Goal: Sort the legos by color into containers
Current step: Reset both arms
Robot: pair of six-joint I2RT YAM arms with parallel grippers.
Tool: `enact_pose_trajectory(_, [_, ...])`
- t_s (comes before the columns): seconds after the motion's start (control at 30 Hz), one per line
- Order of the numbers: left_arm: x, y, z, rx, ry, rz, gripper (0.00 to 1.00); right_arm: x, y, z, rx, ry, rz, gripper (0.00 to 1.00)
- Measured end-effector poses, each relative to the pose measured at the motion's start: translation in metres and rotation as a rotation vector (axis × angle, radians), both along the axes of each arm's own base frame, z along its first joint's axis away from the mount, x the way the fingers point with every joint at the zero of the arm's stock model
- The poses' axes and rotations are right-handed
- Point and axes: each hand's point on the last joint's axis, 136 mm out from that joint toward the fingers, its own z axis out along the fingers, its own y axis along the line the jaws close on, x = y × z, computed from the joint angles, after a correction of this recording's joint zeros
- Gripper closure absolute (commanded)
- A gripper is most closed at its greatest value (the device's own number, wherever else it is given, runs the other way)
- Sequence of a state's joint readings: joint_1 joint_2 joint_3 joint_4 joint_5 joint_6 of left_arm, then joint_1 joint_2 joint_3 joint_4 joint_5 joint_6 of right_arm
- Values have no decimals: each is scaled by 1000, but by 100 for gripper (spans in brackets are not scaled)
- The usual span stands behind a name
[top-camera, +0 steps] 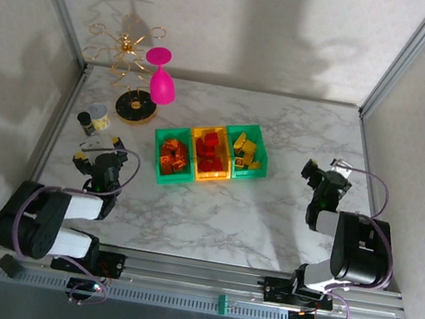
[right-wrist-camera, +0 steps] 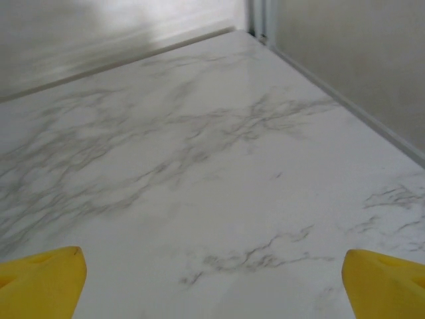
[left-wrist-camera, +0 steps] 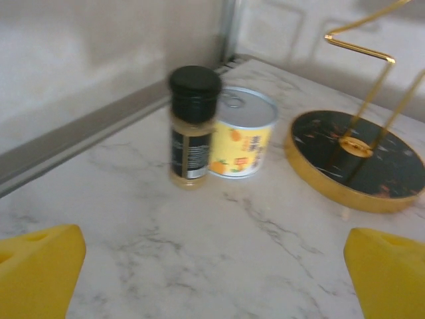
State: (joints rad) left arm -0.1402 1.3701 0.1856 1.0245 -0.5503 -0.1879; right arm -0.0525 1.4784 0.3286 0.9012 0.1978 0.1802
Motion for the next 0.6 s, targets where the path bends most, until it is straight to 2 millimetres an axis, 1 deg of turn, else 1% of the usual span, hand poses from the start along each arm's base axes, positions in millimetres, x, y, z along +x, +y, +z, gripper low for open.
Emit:
enact_pose_trajectory(0.03, [4, -3, 1, 4, -10, -28, 0, -6, 7, -2, -10, -15, 33, 1])
enact_pose_trajectory(0.1, [11, -11, 6, 12, -56, -88, 0, -18, 27, -8, -45, -39, 127, 1])
enact_pose_trajectory(0.13, [12, -15, 5, 18, -70, -115, 0, -21, 35, -10, -59, -46, 159, 1])
enact_pose_trajectory(0.17, [11, -17, 1, 25, -69, -135, 0, -21, 44, -14, -72, -37, 195, 1])
enact_pose_trajectory(0.2, [9, -20, -7, 30, -45, -153, 0, -20, 49, -15, -78, -36, 216, 1])
enact_pose_trajectory(0.23, [10, -21, -10, 32, -33, -163, 0, -18, 49, -12, -80, -48, 223, 1])
enact_pose_trajectory(0.27, [12, -22, -8, 34, -37, -166, 0, -16, 48, -8, -83, -62, 221, 1])
enact_pose_trajectory(0.33, [22, -21, 2, 29, -66, -174, 0, -12, 46, 0, -91, -93, 219, 1])
enact_pose_trajectory(0.4, [28, -19, 10, 27, -92, -170, 0, -10, 46, 7, -98, -116, 220, 1])
enact_pose_trajectory(0.6, [30, -20, 11, 25, -95, -181, 0, -9, 46, 11, -107, -135, 221, 1])
